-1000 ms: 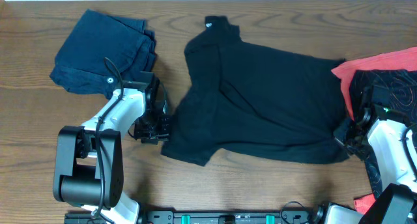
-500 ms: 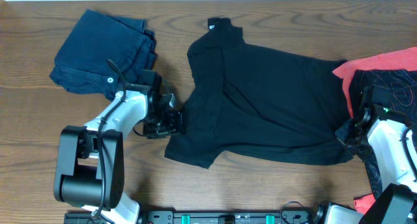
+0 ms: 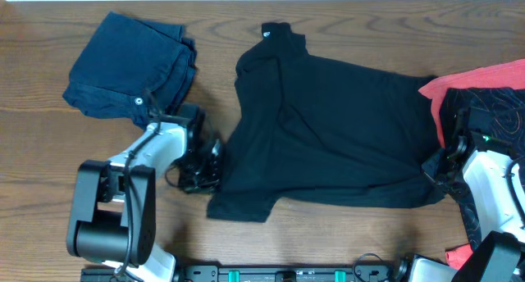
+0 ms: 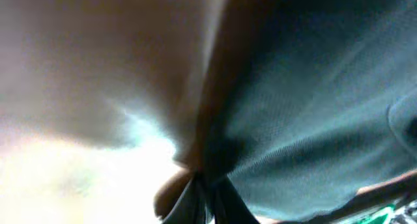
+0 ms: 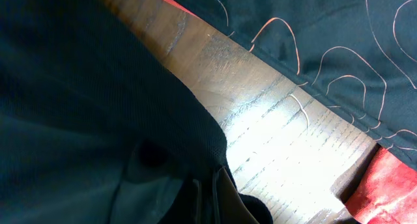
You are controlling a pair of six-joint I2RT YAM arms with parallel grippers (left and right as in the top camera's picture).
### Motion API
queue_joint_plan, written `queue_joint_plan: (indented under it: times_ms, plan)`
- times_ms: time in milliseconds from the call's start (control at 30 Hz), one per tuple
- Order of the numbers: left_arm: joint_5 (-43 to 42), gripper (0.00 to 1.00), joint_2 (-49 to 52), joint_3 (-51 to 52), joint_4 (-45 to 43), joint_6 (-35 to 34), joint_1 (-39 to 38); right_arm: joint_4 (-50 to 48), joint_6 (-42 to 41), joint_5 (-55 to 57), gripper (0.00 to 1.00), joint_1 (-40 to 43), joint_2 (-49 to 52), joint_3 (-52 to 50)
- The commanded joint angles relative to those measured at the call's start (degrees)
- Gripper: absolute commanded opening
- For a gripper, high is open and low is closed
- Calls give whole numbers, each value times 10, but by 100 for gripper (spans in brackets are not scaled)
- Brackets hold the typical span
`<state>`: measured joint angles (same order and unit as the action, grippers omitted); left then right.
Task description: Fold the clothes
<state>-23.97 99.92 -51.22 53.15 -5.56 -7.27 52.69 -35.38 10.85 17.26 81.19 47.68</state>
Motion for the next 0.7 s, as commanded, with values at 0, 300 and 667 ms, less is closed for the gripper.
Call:
queue_joint_plan:
  times_ms: [0,300,667]
  plan:
    - [75,6,-43,-15,48,5,38,-2,-5,12,1,6,-6,7]
    - [79,6,-152,-15,111,5,94,2,-1,12,1,6,-6,7]
    - [38,6,-173,-14,144,-10,93,22,9,43,1,6,-6,7]
